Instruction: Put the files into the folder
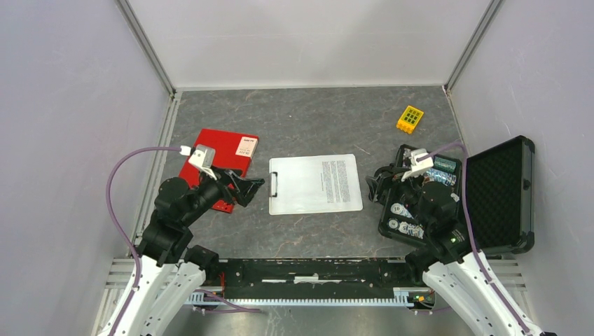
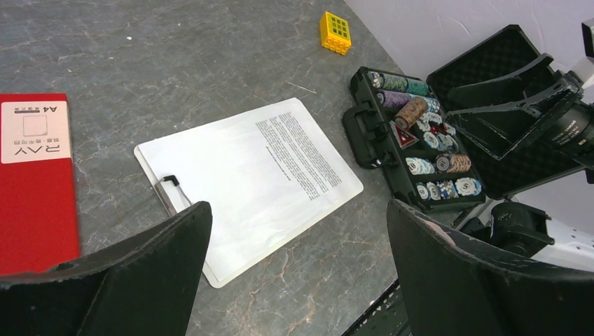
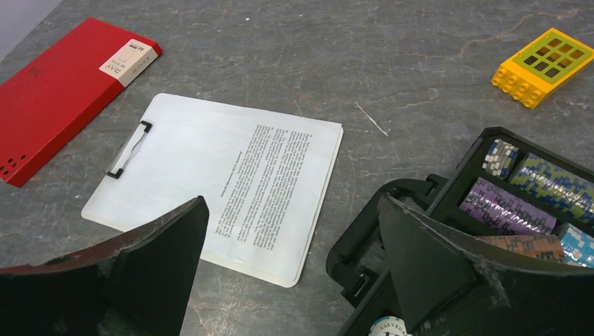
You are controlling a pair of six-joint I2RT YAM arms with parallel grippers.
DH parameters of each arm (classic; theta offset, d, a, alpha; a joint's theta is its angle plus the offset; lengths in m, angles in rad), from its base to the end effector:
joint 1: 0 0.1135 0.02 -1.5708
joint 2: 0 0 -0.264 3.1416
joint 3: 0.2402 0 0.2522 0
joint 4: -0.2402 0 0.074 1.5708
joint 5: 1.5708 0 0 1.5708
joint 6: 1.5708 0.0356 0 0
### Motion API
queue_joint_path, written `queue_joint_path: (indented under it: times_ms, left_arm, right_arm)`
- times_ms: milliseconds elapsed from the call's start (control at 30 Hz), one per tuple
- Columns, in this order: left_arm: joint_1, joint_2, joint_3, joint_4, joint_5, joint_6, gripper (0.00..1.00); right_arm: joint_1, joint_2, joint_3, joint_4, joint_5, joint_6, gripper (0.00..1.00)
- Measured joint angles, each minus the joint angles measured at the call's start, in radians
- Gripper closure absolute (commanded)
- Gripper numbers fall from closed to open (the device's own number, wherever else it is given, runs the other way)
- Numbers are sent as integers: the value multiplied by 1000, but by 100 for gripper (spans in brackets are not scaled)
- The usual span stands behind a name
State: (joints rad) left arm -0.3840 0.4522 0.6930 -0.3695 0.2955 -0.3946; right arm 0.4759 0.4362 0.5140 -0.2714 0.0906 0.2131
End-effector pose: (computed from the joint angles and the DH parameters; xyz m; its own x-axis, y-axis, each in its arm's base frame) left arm 0.1011 -0.0521 0.3317 -0.3506 -0.2550 -0.9012 0.5323 0.7374 -0.4158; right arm 0.1150 0.0556 0.2828 -0.2469 0.1097 -0.9628 -0.3326 0.9236 0.1905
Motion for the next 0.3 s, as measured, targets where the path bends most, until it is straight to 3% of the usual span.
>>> queue_joint_path:
  times_ms: [300]
  left_arm:
    - [0, 5, -3, 13, 3, 0, 0]
  right_arm:
    - [0, 36, 0, 21, -19, 21, 2]
